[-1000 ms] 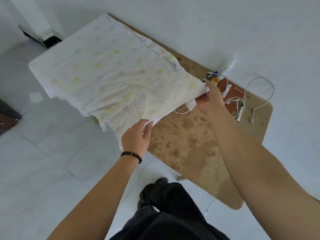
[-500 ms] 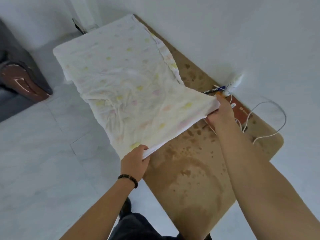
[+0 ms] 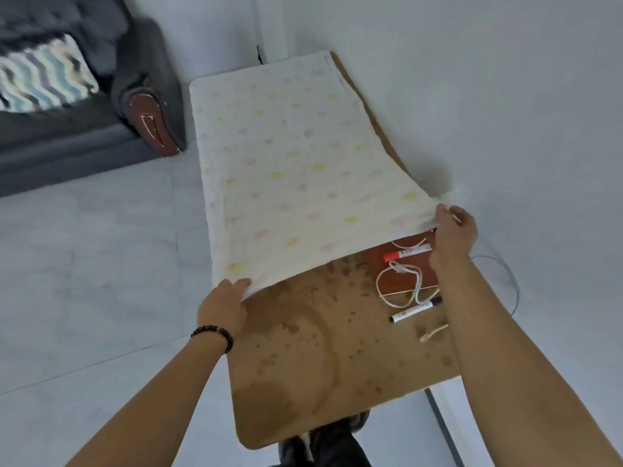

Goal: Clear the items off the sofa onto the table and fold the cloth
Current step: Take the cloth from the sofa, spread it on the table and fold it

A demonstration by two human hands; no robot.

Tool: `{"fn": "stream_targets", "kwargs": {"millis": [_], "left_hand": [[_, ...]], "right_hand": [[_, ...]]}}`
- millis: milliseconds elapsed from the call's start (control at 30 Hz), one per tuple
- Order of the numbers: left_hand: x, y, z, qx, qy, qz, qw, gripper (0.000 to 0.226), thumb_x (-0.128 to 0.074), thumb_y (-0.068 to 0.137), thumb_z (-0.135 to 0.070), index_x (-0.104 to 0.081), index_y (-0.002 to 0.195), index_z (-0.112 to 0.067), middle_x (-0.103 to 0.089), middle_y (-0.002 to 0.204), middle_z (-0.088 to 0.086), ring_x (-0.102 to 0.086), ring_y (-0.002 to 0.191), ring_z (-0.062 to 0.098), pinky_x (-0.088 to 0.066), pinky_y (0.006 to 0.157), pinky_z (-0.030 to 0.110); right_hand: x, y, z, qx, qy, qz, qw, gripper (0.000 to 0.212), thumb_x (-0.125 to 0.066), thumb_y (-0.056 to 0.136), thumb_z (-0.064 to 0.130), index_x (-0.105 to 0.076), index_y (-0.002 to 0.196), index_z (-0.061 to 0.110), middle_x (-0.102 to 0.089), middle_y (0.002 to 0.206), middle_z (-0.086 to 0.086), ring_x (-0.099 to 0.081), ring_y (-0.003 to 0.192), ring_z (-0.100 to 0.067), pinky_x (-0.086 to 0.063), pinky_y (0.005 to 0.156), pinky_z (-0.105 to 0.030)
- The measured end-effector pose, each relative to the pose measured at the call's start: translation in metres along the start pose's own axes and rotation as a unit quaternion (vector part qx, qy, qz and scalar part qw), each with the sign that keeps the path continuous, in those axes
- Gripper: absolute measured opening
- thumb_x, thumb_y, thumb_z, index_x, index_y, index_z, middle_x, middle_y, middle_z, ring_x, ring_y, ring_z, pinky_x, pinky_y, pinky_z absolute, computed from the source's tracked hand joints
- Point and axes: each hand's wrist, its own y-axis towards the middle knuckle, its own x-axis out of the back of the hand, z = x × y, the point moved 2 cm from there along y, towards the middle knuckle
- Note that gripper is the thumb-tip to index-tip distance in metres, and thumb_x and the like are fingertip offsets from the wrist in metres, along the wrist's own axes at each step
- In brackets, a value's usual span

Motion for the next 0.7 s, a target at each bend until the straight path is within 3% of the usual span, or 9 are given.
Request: {"fn": "stream_targets", "kwargs": {"millis": [100,200,367,467,567,700], "left_hand": [[-0.007,-0.018,-0.002,-0.002,0.034,-0.029,0.999,0.054,-0.040,0.094,-0.008,-0.043,0.143,-0.029,-0.054,0.118,0.007,-0.052,0.104,0.027,-0.044,0.086,0.034],[-0.023,-0.035,-0.001,-0.014,0.083,-0.041,0.996,0.057,-0.038,0.093,-0.005,-0.044,0.142,-0.034,-0.054,0.122,0.005,-0.049,0.107,0.024,-0.038,0.086,0.032],[-0.054,-0.061,0.001,0.004,0.050,-0.021,0.999,0.047,-0.039,0.090,-0.001,-0.063,0.121,-0.027,-0.056,0.113,0.003,-0.051,0.102,0.024,-0.039,0.077,0.030],[-0.072,-0.073,-0.001,0.086,-0.142,0.026,0.986,0.032,-0.046,0.091,-0.013,-0.067,0.112,-0.023,-0.061,0.113,0.002,-0.058,0.095,0.023,-0.048,0.078,0.032],[-0.087,-0.074,-0.014,0.187,-0.343,0.088,0.916,0.025,-0.050,0.093,-0.019,-0.063,0.115,-0.017,-0.064,0.112,0.005,-0.060,0.100,0.025,-0.051,0.090,0.037],[-0.100,-0.062,-0.027,0.260,-0.436,0.103,0.855,0.021,-0.053,0.094,-0.024,-0.066,0.107,-0.015,-0.067,0.109,0.007,-0.063,0.101,0.026,-0.051,0.094,0.045]], "right_hand": [[0.026,-0.005,-0.009,-0.042,0.026,-0.009,0.999,0.037,-0.055,0.090,-0.003,-0.063,0.123,0.013,-0.066,0.115,-0.007,-0.067,0.099,-0.024,-0.059,0.059,-0.027],[0.051,-0.014,-0.019,-0.085,-0.006,0.027,0.996,0.039,-0.053,0.093,-0.007,-0.064,0.127,0.010,-0.065,0.115,-0.007,-0.064,0.085,-0.018,-0.059,0.059,-0.027],[0.071,-0.021,-0.016,-0.027,-0.053,0.036,0.998,0.038,-0.055,0.092,-0.005,-0.063,0.128,0.004,-0.064,0.116,-0.010,-0.065,0.084,-0.019,-0.058,0.054,-0.021],[0.082,-0.013,-0.022,-0.027,-0.054,0.023,0.998,0.035,-0.051,0.098,-0.001,-0.060,0.131,0.002,-0.064,0.123,-0.016,-0.066,0.096,-0.026,-0.057,0.054,-0.021],[0.083,-0.006,-0.033,-0.035,-0.055,0.001,0.998,0.033,-0.050,0.100,0.002,-0.059,0.131,0.003,-0.064,0.125,-0.017,-0.066,0.096,-0.024,-0.056,0.054,-0.020],[0.077,-0.010,-0.050,-0.061,-0.091,-0.034,0.993,0.031,-0.058,0.097,0.016,-0.051,0.127,0.010,-0.065,0.099,-0.008,-0.065,0.075,-0.013,-0.054,0.057,-0.023]]}}
